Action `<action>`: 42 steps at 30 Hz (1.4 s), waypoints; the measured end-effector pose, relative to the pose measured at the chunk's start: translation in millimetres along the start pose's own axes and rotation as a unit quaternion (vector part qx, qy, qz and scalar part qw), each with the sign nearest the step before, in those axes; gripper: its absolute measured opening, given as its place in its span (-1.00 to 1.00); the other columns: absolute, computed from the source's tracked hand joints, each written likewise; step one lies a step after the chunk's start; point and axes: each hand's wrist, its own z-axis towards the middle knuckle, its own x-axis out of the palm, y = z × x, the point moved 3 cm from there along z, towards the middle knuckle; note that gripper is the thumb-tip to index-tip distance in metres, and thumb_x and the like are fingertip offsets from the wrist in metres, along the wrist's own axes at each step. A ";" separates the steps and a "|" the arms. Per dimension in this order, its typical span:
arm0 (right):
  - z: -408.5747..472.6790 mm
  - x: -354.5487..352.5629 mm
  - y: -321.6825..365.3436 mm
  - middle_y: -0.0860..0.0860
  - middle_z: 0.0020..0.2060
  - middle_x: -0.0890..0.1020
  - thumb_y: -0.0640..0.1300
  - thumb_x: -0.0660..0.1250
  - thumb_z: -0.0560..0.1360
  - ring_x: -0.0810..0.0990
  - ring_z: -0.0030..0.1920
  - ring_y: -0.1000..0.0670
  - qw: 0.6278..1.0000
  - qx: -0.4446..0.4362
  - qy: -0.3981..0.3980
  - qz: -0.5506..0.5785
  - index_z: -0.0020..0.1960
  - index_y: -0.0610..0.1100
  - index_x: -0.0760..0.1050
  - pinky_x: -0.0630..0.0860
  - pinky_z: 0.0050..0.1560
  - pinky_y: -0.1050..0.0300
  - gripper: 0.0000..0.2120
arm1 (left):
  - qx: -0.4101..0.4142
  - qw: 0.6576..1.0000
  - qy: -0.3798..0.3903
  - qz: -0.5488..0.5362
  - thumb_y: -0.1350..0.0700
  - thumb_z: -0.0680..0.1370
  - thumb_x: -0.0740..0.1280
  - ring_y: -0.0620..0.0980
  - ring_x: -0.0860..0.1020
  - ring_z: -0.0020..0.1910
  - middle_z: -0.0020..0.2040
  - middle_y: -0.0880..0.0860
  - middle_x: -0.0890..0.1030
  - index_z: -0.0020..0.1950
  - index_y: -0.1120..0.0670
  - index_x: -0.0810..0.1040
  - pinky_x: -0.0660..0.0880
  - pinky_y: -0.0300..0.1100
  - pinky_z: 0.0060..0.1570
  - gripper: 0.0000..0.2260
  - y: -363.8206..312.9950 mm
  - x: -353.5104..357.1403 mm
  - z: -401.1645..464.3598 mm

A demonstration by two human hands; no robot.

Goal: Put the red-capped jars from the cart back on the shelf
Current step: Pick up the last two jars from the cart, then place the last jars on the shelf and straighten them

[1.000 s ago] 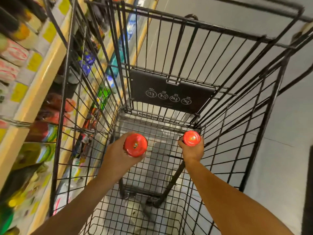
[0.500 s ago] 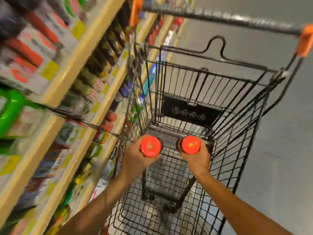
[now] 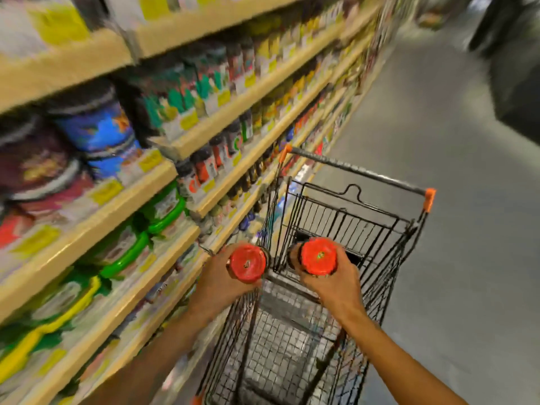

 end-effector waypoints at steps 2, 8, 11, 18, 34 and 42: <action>-15.3 -6.8 28.7 0.23 0.01 0.61 -0.01 0.68 0.22 0.58 0.01 0.34 1.000 -0.021 -0.006 -0.004 0.20 0.28 0.40 0.50 -0.05 0.47 -0.31 | 0.008 1.000 -0.014 -0.015 -0.02 0.19 0.69 -0.30 0.59 0.00 0.05 -0.19 0.63 0.25 -0.15 0.52 0.41 -0.56 -0.11 -0.33 -13.2 -19.1 -14.2; -57.7 -26.3 84.8 0.20 0.02 0.63 0.00 0.69 0.19 0.59 -0.01 0.32 0.998 -0.063 -0.014 0.007 0.20 0.18 0.48 0.50 -0.09 0.48 -0.35 | 0.013 0.997 -0.031 -0.067 0.07 0.24 0.68 -0.33 0.55 0.08 0.11 -0.24 0.61 0.22 -0.18 0.51 0.38 -0.59 0.00 -0.36 -53.0 -60.2 -52.9; -68.1 -31.3 104.7 0.15 0.04 0.65 0.03 0.69 0.17 0.61 0.00 0.26 0.997 -0.077 -0.005 0.017 0.23 0.10 0.51 0.50 -0.07 0.42 -0.32 | 0.033 0.995 -0.067 -0.072 -0.03 0.22 0.68 -0.37 0.55 0.12 0.13 -0.25 0.63 0.27 -0.18 0.53 0.41 -0.53 0.06 -0.34 -67.0 -79.8 -77.5; -92.6 -33.7 138.2 0.18 0.07 0.60 0.01 0.69 0.18 0.57 0.06 0.19 0.989 -0.124 0.076 0.032 0.24 0.15 0.44 0.47 0.04 0.35 -0.29 | 0.035 0.980 -0.191 -0.032 -0.07 0.20 0.69 -0.36 0.57 0.11 0.07 -0.30 0.65 0.21 -0.22 0.56 0.47 -0.43 0.07 -0.38 -96.6 -118.1 -149.3; -165.5 4.9 227.0 0.19 0.12 0.50 0.05 0.64 0.23 0.51 0.09 0.04 0.940 -0.211 0.260 0.065 0.27 0.19 0.36 0.53 0.22 0.08 -0.29 | -0.020 0.932 -0.356 0.055 0.03 0.24 0.68 -0.46 0.51 0.12 0.08 -0.49 0.55 0.17 -0.28 0.52 0.39 -0.57 -0.02 -0.40 -134.2 -189.9 -312.5; -220.6 61.9 287.6 0.28 -0.01 0.55 0.00 0.68 0.17 0.54 -0.02 0.24 0.924 -0.258 0.267 0.091 0.12 0.21 0.43 0.41 -0.07 0.38 -0.36 | -0.011 0.909 -0.415 0.039 -0.07 0.19 0.68 -0.38 0.55 0.11 0.07 -0.41 0.60 0.18 -0.27 0.54 0.43 -0.50 0.01 -0.38 -115.2 -250.7 -374.4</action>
